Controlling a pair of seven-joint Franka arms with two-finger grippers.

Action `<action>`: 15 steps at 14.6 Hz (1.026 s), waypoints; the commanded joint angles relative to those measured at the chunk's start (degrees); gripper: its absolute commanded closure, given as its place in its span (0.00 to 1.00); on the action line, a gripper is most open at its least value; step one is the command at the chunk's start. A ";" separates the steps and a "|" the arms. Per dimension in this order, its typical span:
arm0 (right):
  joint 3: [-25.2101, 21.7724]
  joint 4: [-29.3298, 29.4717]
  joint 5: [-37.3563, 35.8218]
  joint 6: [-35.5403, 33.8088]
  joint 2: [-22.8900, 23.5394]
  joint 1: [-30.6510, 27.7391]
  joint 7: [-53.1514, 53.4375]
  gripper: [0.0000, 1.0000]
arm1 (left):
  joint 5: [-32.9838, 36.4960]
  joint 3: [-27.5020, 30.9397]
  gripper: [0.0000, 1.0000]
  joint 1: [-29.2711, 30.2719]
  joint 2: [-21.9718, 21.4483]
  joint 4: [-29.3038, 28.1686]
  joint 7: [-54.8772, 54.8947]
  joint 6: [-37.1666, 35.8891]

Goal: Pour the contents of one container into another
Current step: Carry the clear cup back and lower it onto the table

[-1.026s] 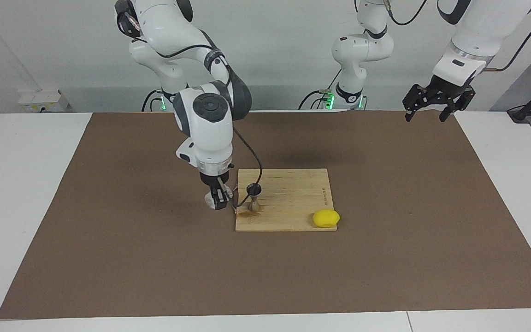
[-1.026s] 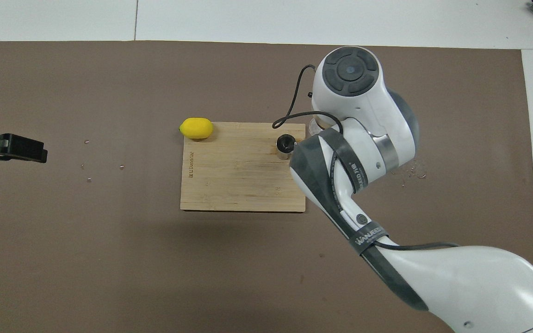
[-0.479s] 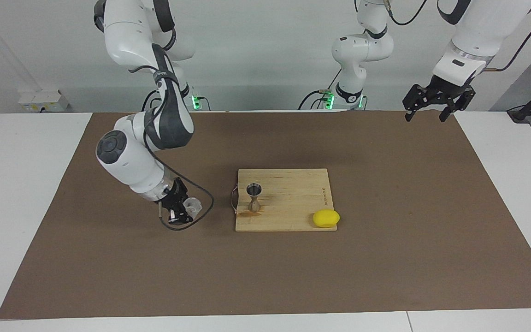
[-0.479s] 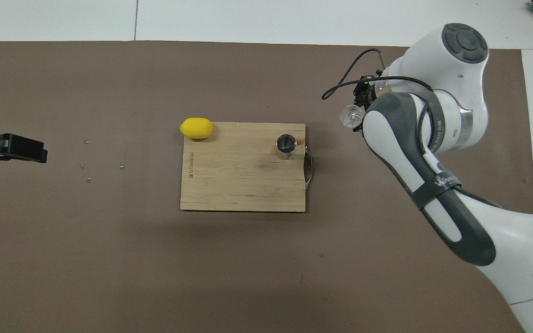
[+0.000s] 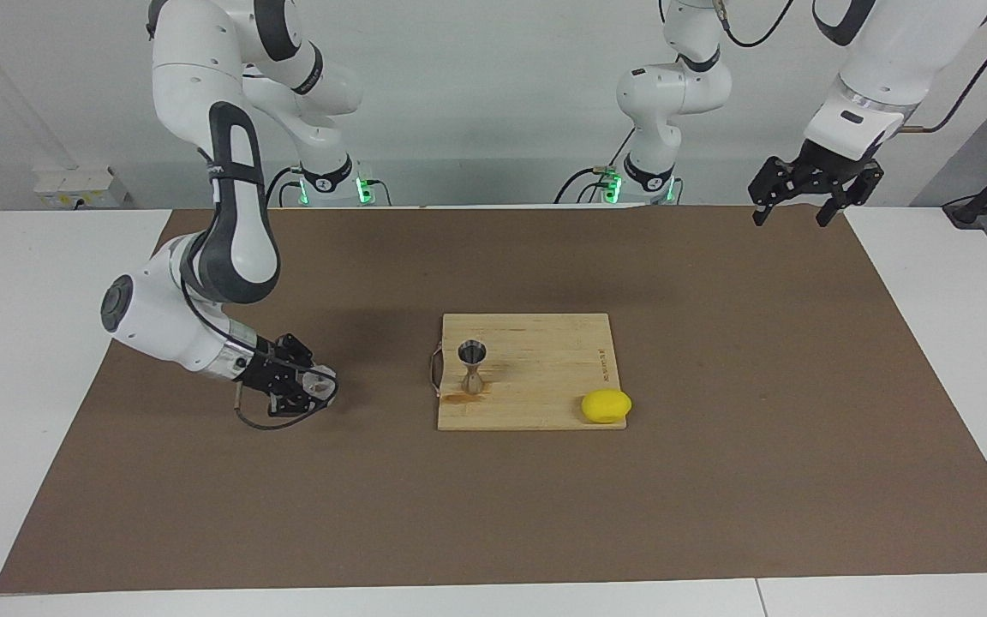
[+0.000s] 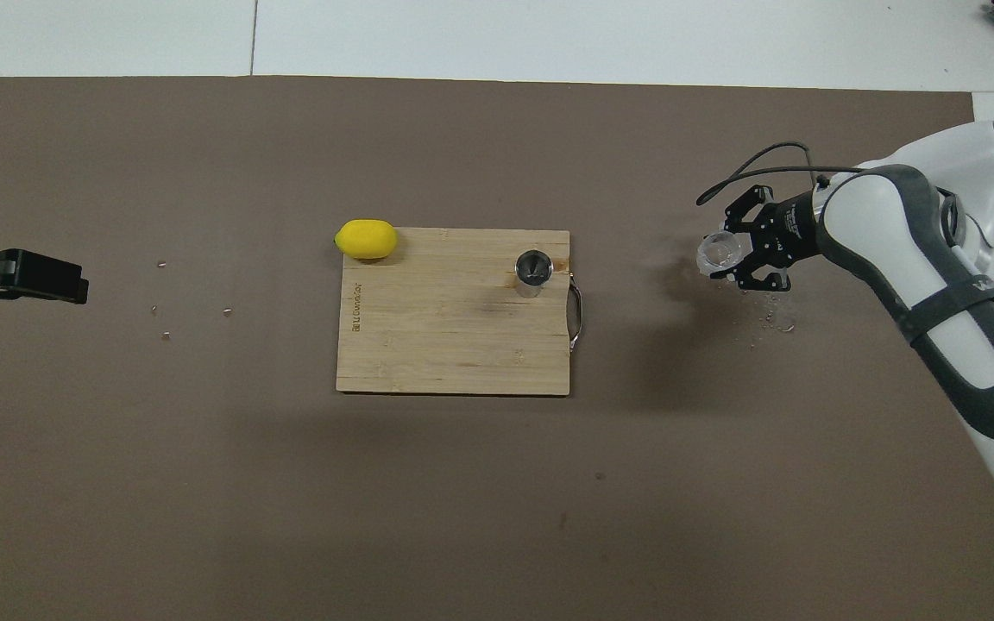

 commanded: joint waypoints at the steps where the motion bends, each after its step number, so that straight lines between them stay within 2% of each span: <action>1: 0.74 -5.74 5.52 1.64 -2.38 -3.38 -6.43 0.98 | 0.58 -0.03 0.00 0.18 -1.22 -1.42 -0.39 -0.01; 7: 0.73 -10.14 10.00 2.16 -2.03 -6.64 -15.58 0.97 | 0.58 -0.03 0.00 0.18 -1.22 -1.42 -0.39 -0.01; 10: 0.73 -10.76 10.37 2.26 -2.20 -6.82 -15.77 0.94 | 0.58 -0.03 0.00 0.18 -1.22 -1.42 -0.39 -0.01; 11: 0.65 -11.03 10.45 2.26 -2.29 -6.82 -15.77 0.85 | 0.58 -0.03 0.00 0.18 -1.22 -1.42 -0.39 -0.01; 12: 0.56 -11.03 10.37 2.43 -2.29 -6.73 -15.60 0.60 | 0.58 -0.03 0.00 0.18 -1.22 -1.42 -0.39 -0.01; 13: 0.47 -10.94 10.28 2.69 -2.29 -6.73 -15.68 0.25 | 0.58 -0.12 0.00 0.18 -1.31 -1.42 -0.39 -0.01; 14: 0.38 -10.77 9.49 3.13 -2.38 -6.73 -15.77 0.05 | 0.58 -0.03 0.00 0.18 -1.22 -1.42 -0.39 -0.01; 15: 0.30 -10.68 9.49 3.13 -2.99 -6.73 -15.51 0.02 | 0.58 -0.12 0.00 0.18 -1.22 -1.42 -0.39 -0.01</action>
